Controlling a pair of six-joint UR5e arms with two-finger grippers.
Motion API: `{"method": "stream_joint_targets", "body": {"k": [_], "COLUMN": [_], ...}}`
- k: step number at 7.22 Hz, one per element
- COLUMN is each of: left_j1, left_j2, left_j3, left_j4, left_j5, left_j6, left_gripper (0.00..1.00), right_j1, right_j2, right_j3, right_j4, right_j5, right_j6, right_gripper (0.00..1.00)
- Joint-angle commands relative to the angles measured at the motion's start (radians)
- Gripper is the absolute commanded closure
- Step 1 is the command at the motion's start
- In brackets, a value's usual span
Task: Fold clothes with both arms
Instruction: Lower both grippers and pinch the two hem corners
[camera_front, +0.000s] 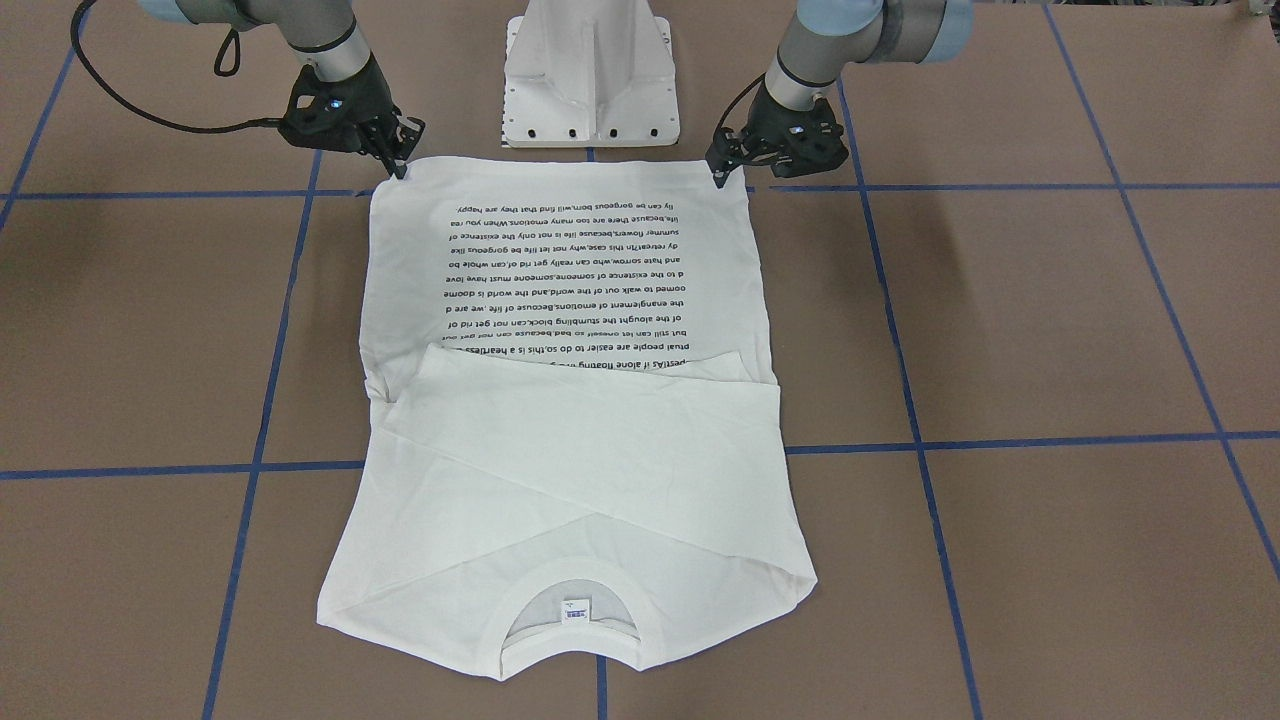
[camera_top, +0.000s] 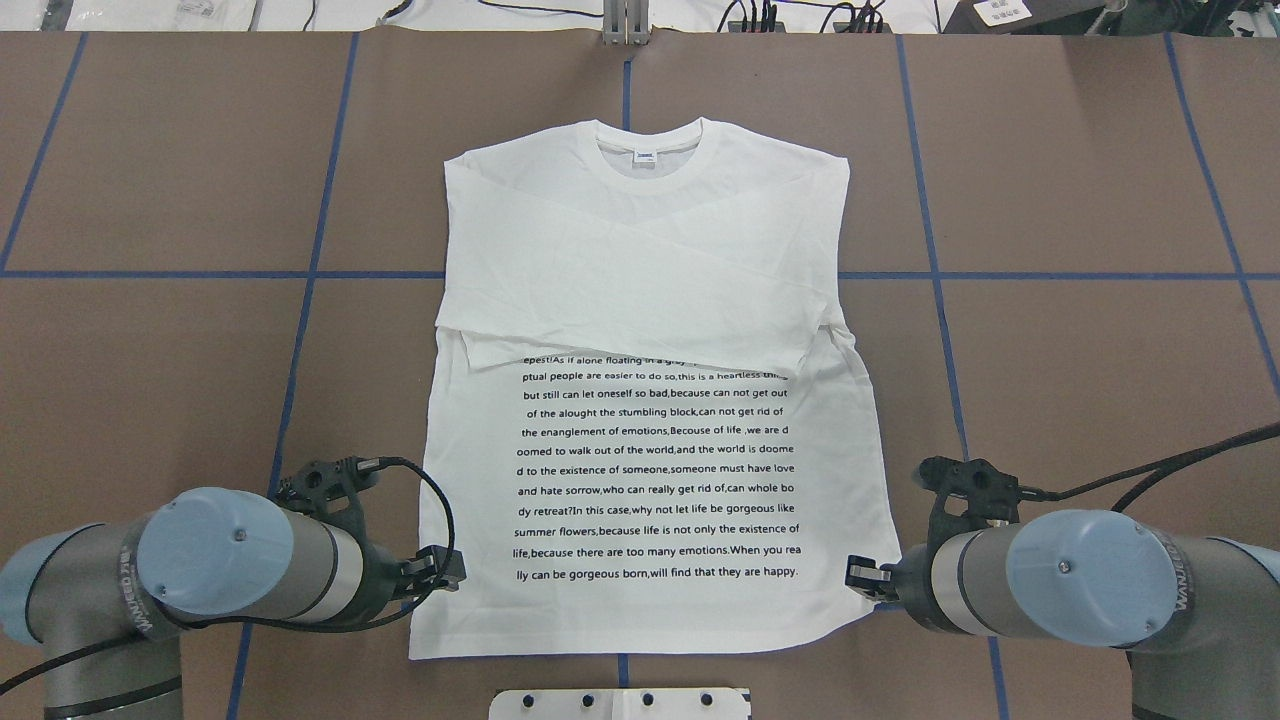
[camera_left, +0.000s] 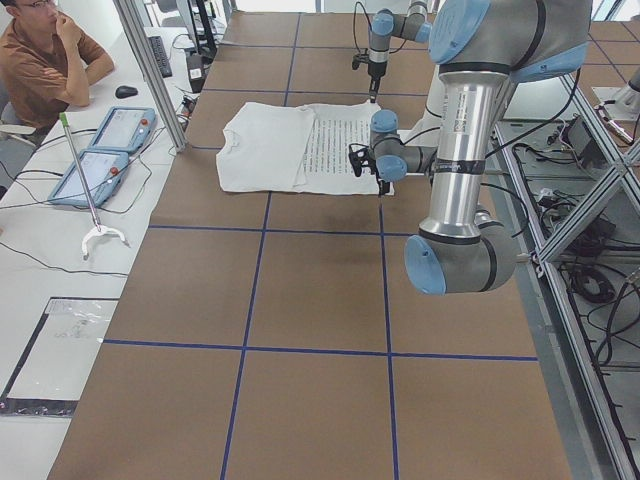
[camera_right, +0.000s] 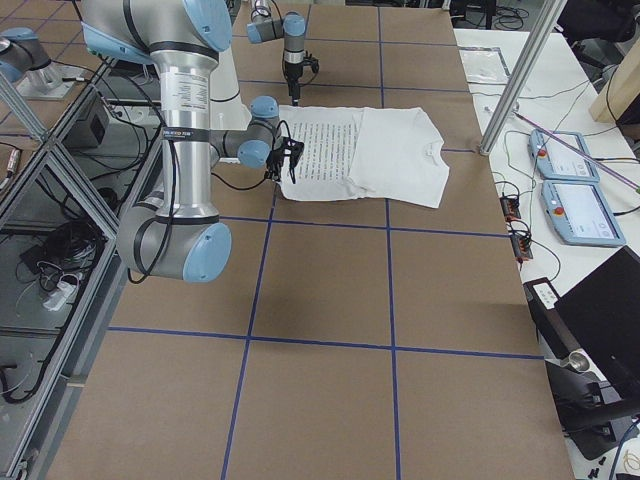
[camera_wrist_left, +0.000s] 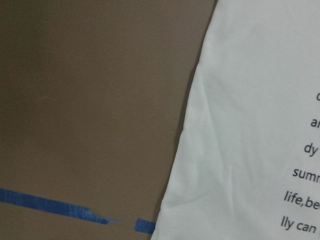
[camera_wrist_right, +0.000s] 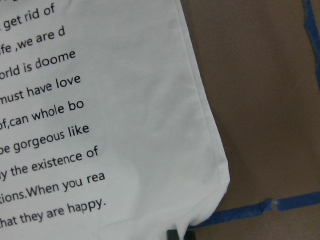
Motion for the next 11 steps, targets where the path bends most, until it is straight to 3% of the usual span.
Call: {"method": "stream_joint_targets", "body": {"k": [1, 4, 11], "left_j1": [0.034, 0.061, 0.072], "left_j2": [-0.012, -0.025, -0.023], "left_j3": [0.017, 0.005, 0.011], "left_j4": [0.000, 0.043, 0.049], "left_j5": [0.005, 0.005, 0.006], "left_j6": [-0.004, -0.006, -0.004], "left_gripper": [0.02, 0.02, 0.26], "right_j1": [0.007, 0.006, 0.009], "right_j2": [0.000, 0.002, 0.002], "right_j3": [0.002, -0.001, -0.006], "right_j4": [0.000, 0.000, -0.002], "right_j5": [0.005, 0.006, 0.006], "right_j6": [0.000, 0.000, 0.000], "right_gripper": [1.00, 1.00, 1.00]}}
